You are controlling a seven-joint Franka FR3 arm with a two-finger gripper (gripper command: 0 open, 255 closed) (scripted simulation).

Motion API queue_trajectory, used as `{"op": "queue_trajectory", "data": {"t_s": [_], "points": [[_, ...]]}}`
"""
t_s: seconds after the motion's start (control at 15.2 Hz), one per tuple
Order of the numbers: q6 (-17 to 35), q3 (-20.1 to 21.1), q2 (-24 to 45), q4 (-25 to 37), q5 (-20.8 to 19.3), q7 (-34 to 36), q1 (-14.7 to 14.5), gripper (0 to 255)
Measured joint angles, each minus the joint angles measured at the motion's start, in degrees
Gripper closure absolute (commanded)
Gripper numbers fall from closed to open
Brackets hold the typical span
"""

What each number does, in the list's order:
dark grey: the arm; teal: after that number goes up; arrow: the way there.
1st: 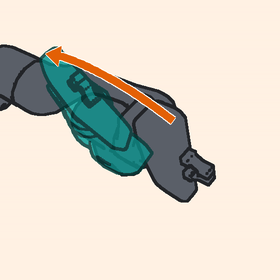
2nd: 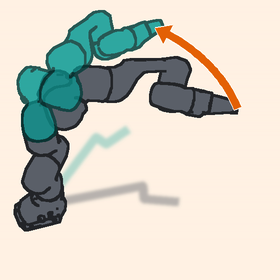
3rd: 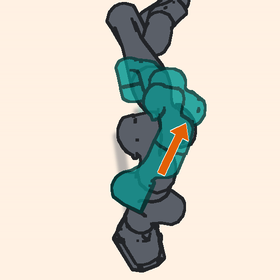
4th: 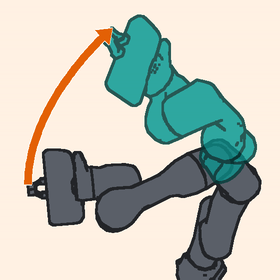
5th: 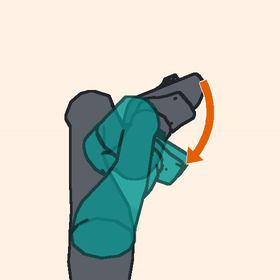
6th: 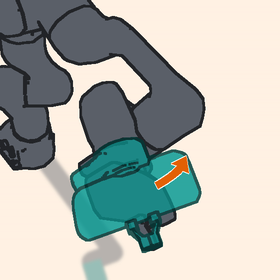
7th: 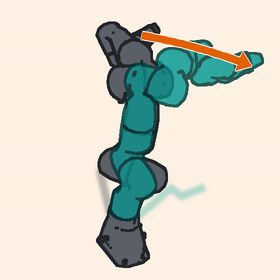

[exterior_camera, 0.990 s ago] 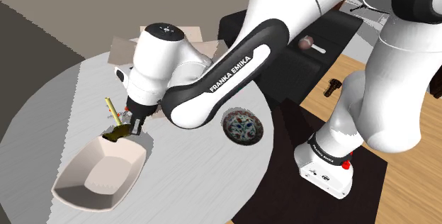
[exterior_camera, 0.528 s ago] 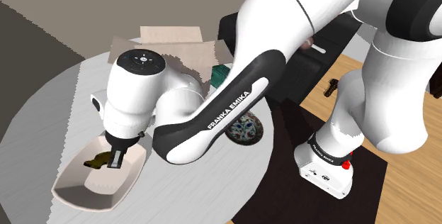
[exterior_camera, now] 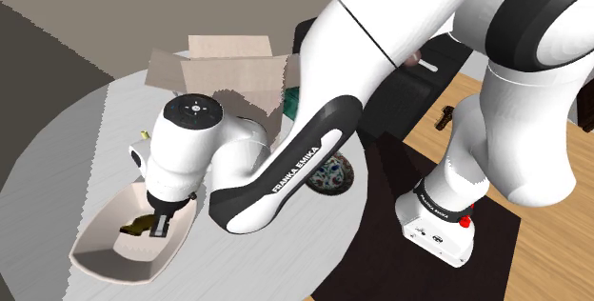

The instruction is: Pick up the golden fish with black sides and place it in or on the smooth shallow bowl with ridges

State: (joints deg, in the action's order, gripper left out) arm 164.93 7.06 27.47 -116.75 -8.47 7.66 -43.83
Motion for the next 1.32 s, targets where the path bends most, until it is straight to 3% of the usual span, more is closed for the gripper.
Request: {"op": "queue_trajectory", "data": {"t_s": [0.59,0.66,1.06,1.32], "points": [[1.55,-0.44,1.36,0.06,-0.39,0.27,-0.32,255],[1.56,-0.44,1.35,0.04,-0.39,0.27,-0.32,0],[1.57,-0.47,1.51,-0.02,-0.4,0.29,-0.32,0],[-0.91,0.94,-4.42,-3.46,0.73,-0.52,0.92,0]]}}
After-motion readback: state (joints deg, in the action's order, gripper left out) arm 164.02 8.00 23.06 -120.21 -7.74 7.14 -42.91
